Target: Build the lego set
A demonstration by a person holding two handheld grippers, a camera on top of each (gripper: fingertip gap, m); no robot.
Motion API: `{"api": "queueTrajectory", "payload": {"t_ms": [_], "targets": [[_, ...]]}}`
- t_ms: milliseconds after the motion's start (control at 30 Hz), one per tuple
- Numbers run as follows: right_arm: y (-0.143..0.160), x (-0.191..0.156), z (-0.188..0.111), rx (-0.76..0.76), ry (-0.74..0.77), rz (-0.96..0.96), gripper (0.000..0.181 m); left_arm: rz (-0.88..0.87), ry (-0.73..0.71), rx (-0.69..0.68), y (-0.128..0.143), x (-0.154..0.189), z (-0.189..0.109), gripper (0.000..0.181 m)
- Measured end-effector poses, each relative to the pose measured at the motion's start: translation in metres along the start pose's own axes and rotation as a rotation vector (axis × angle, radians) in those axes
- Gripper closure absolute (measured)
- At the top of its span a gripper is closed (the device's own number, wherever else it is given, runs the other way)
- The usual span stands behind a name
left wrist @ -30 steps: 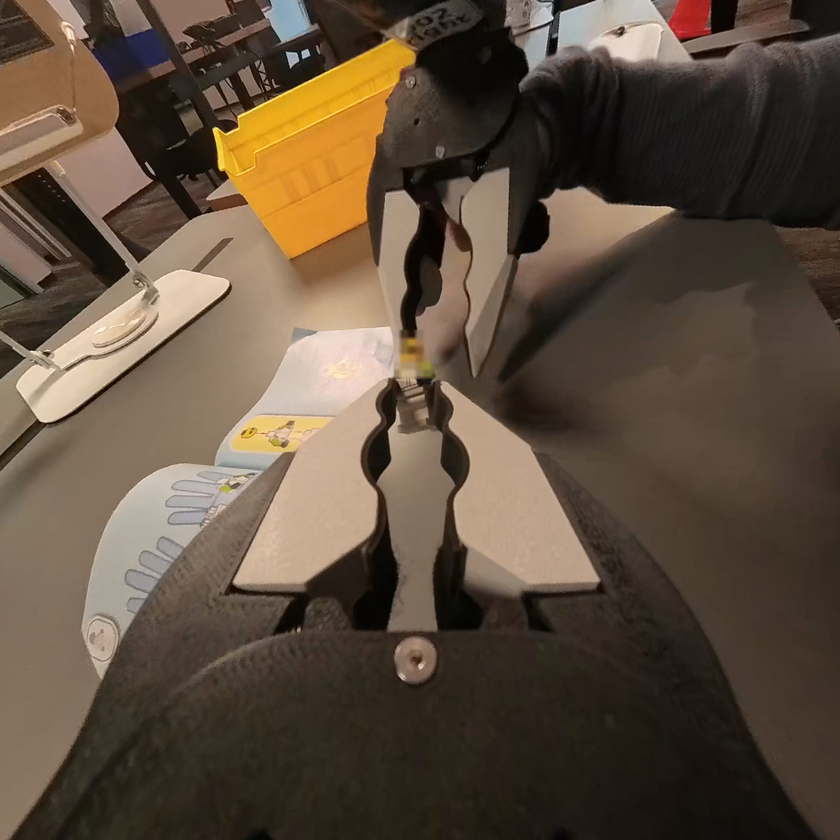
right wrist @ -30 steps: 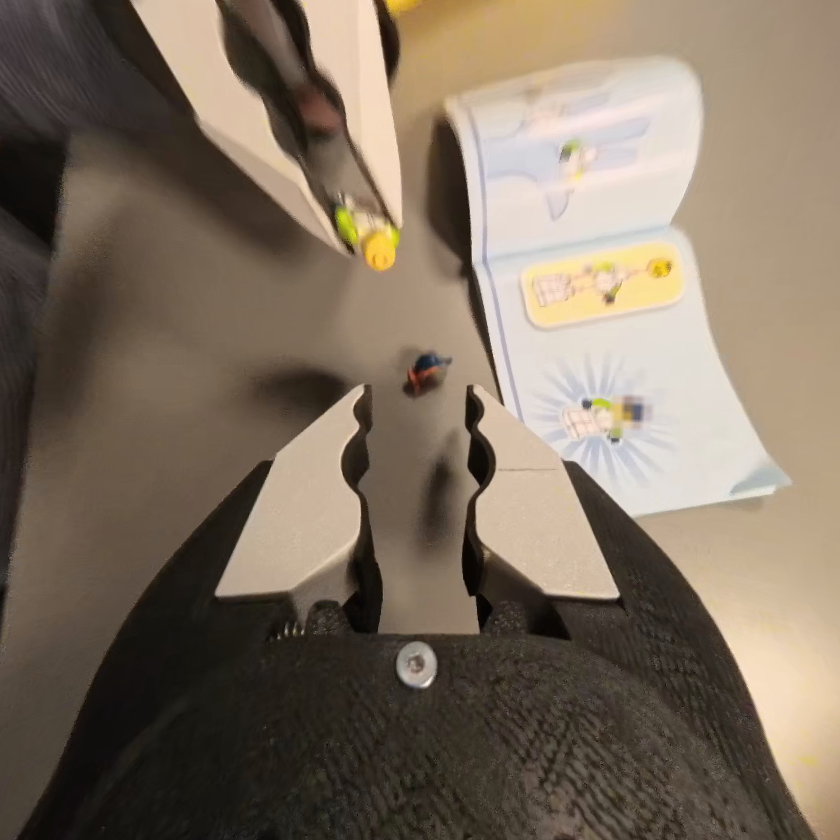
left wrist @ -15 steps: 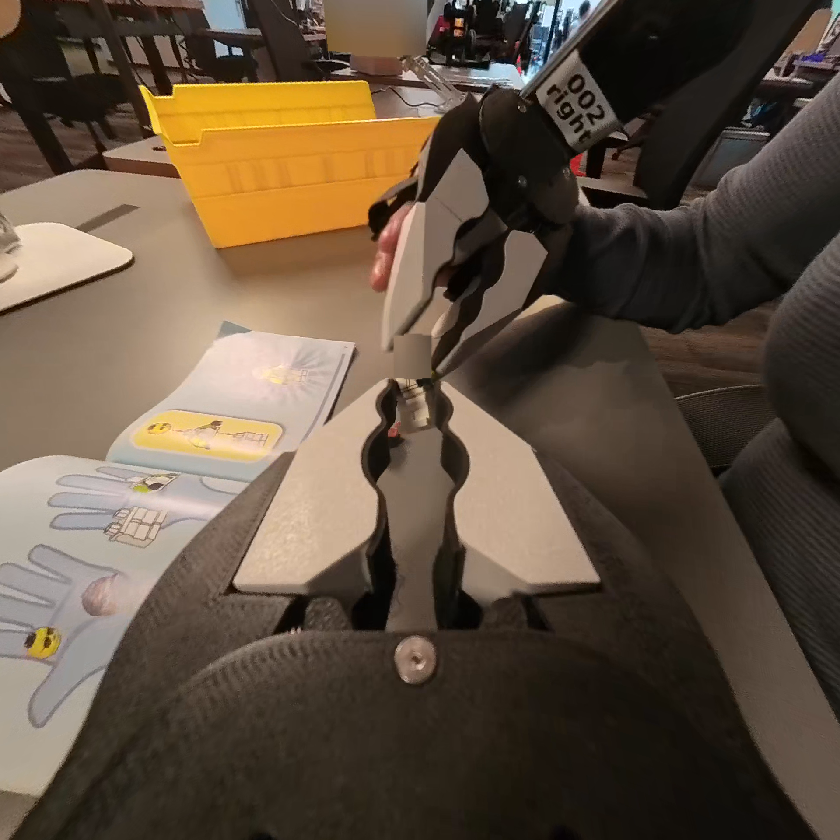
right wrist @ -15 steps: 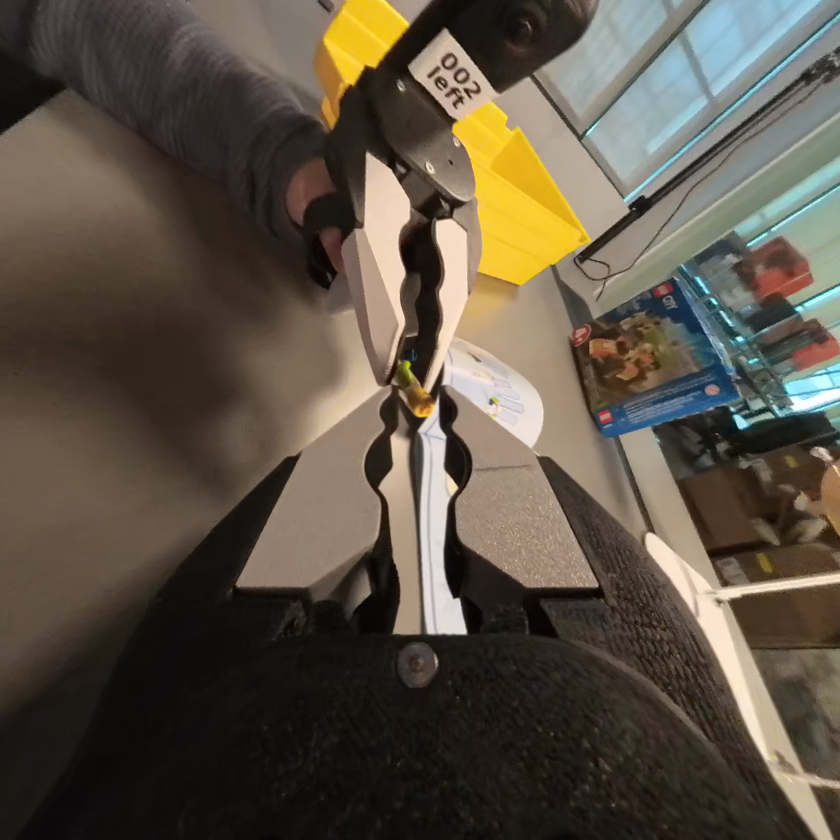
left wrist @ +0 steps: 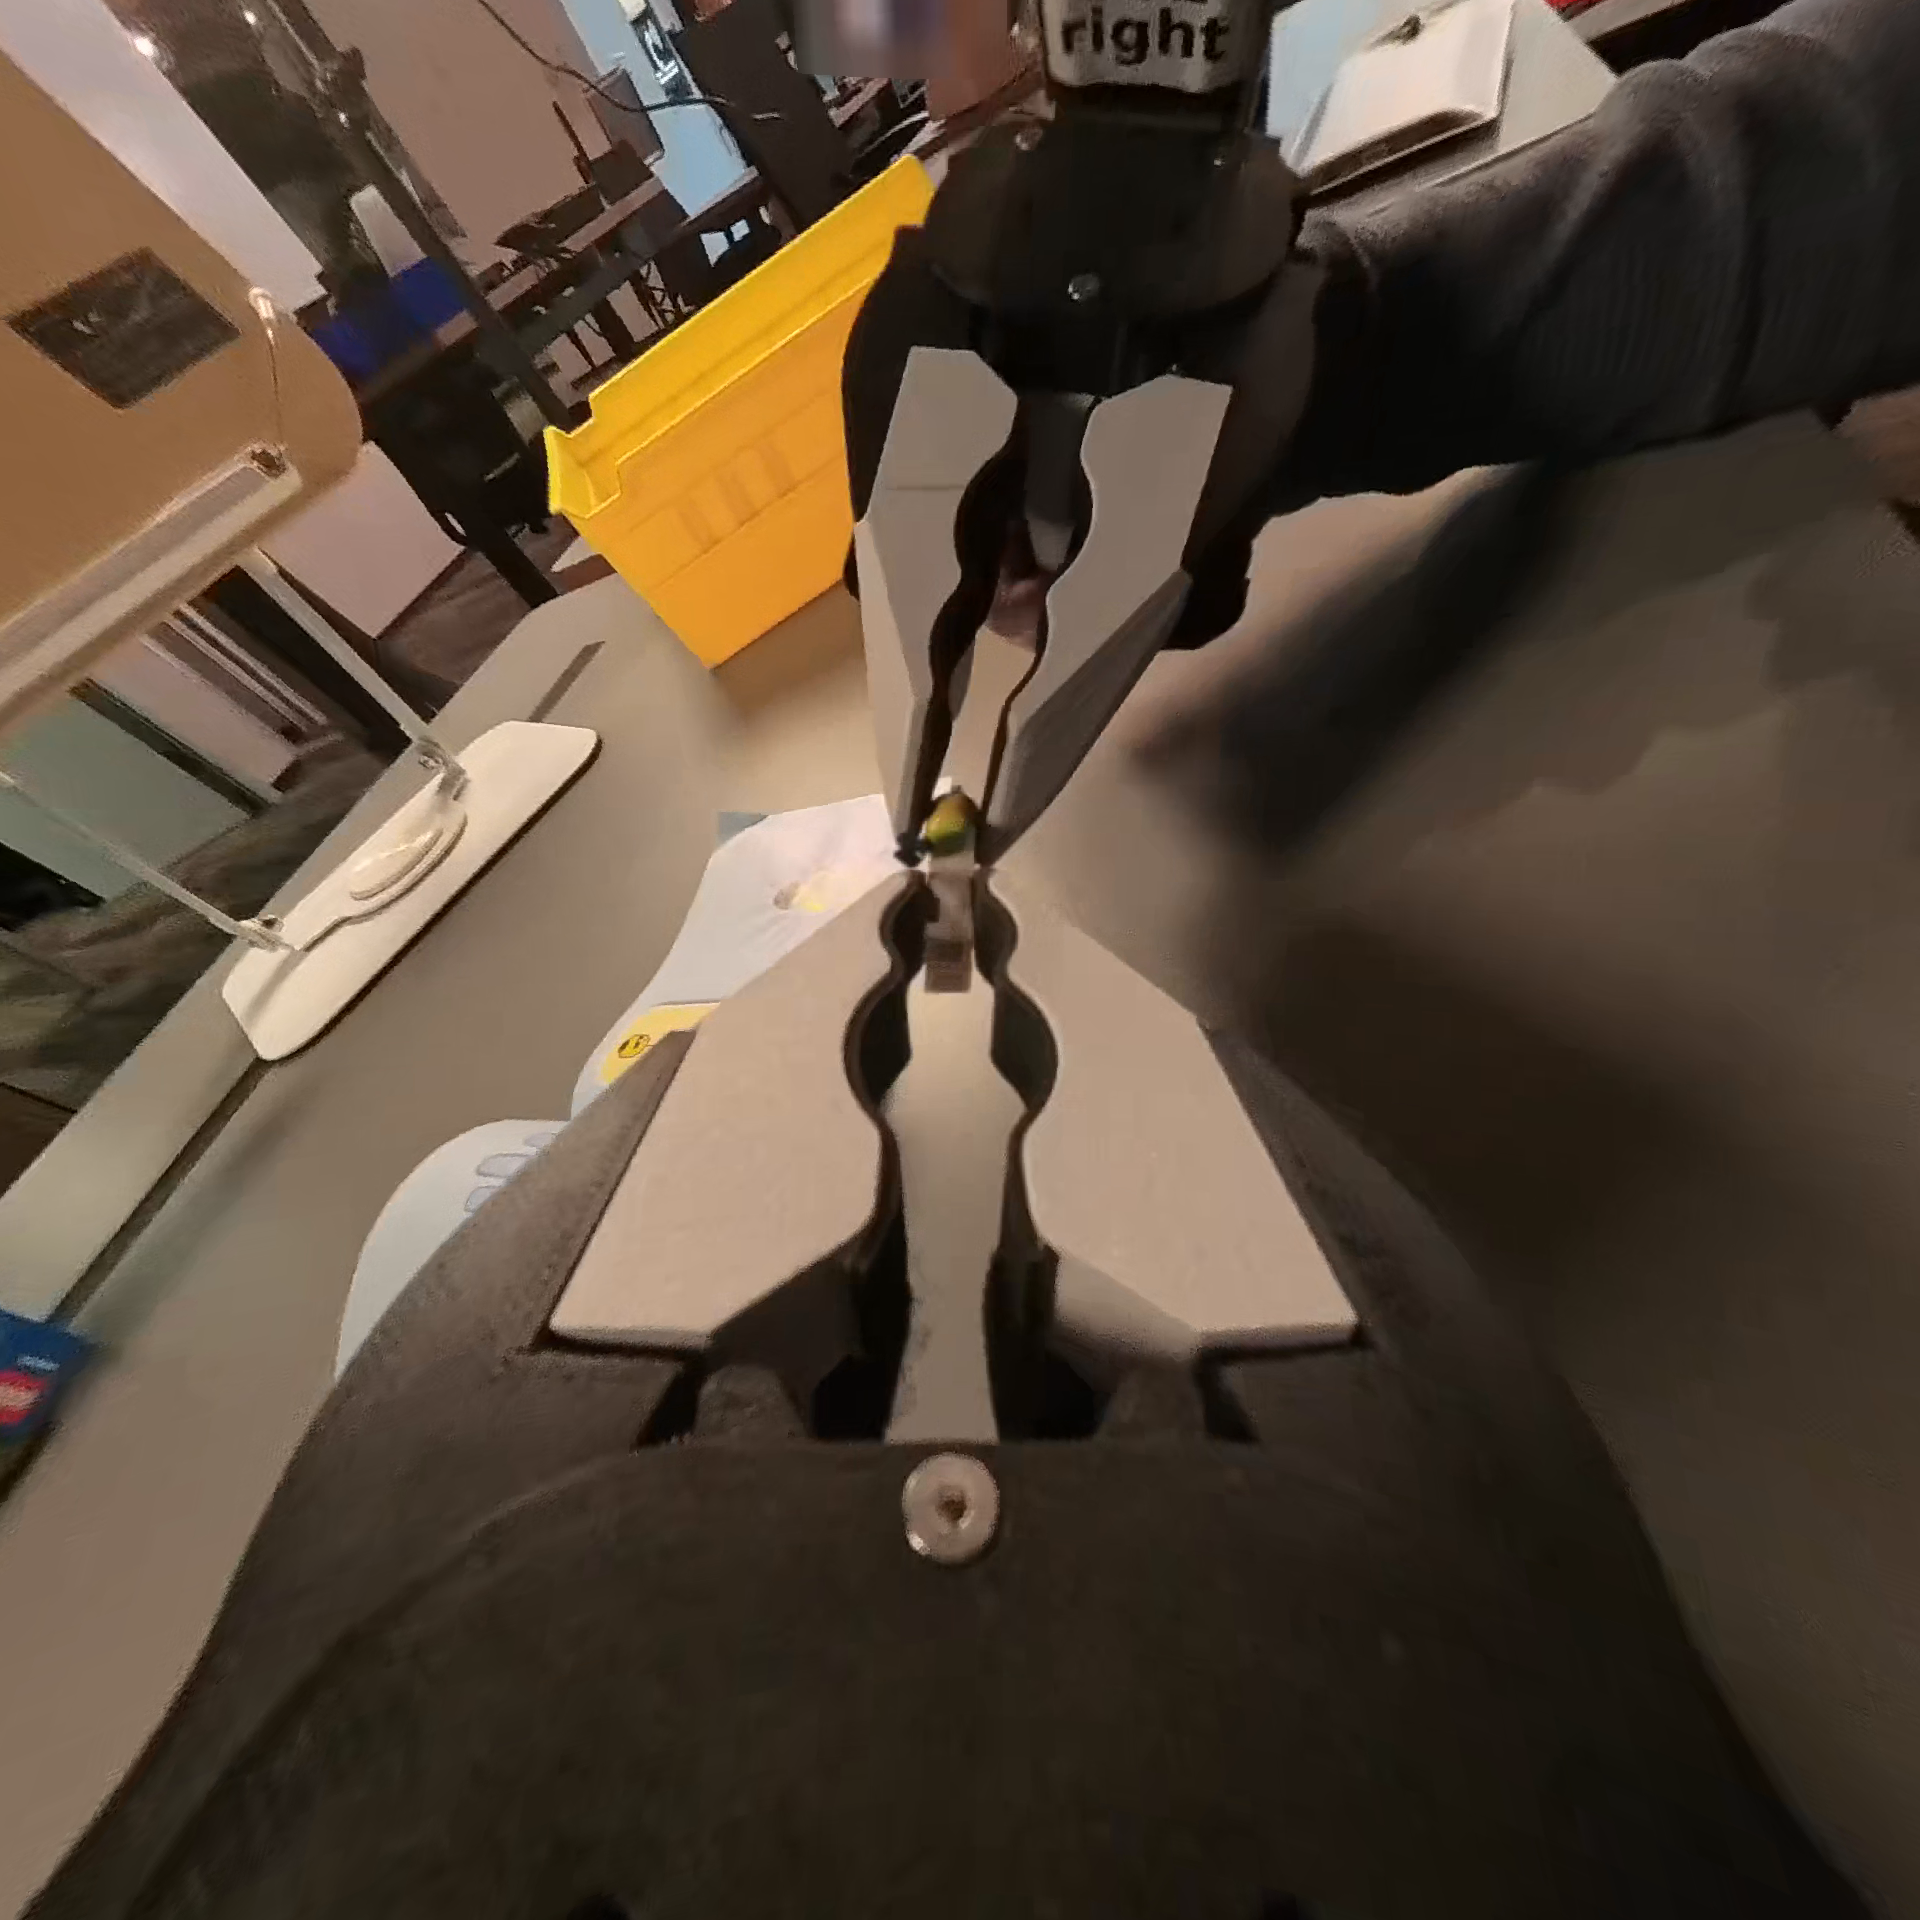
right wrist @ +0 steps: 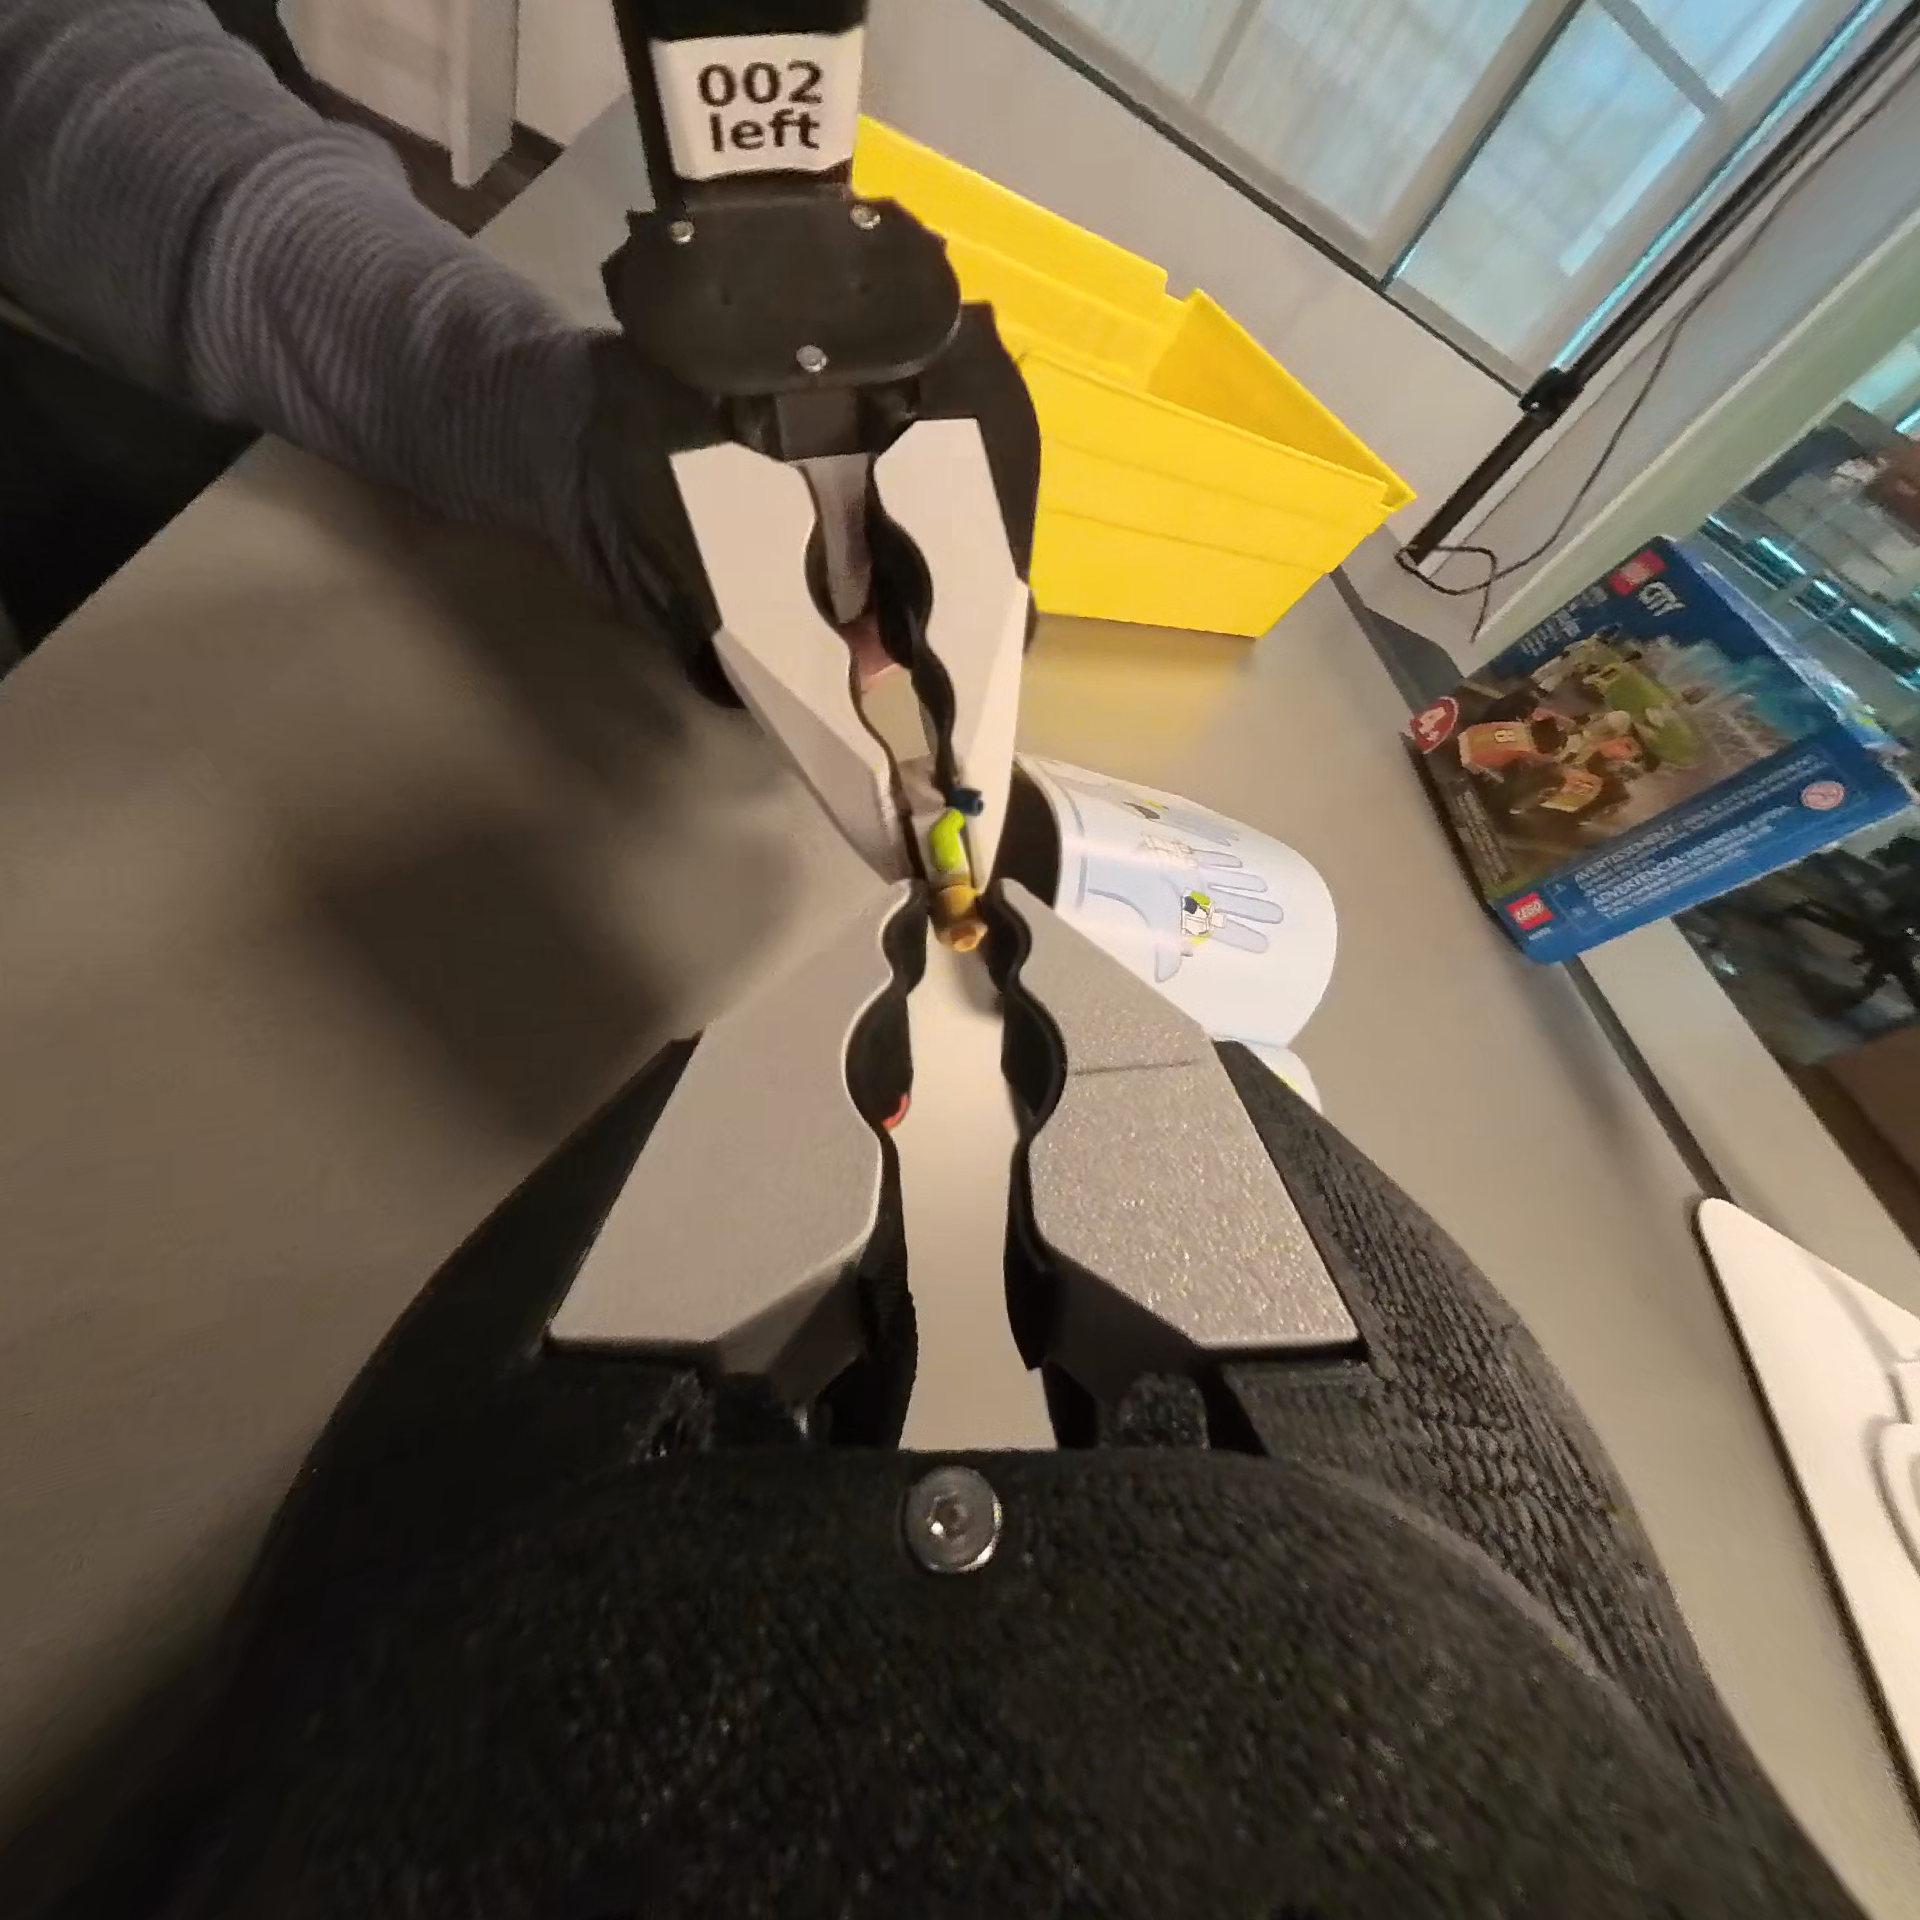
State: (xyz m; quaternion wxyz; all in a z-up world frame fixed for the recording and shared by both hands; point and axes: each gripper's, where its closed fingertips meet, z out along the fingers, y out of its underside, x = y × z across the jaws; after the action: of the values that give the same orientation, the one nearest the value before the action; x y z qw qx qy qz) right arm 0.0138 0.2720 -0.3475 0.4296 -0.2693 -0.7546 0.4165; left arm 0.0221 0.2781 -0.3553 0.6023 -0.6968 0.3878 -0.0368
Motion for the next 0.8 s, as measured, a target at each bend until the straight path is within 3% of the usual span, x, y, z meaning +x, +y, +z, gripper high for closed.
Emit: {"api": "queueTrajectory", "payload": {"t_ms": [100,267,467,800], "targets": [[0.011,0.005,-0.002,-0.037,-0.028,0.168,0.16,-0.041,-0.045,-0.027,0.005,-0.011,-0.002,0.175],[0.047,-0.012,-0.005,-0.186,-0.214,0.479,0.165,-0.053,-0.061,-0.073,0.018,-0.019,-0.008,0.175],[0.067,-0.019,0.001,-0.336,-0.223,0.529,0.165,-0.044,-0.01,-0.134,0.028,-0.012,-0.009,0.175],[0.066,-0.023,0.005,-0.352,-0.216,0.586,0.179,-0.053,-0.011,-0.177,0.035,-0.007,-0.009,0.175]]}}
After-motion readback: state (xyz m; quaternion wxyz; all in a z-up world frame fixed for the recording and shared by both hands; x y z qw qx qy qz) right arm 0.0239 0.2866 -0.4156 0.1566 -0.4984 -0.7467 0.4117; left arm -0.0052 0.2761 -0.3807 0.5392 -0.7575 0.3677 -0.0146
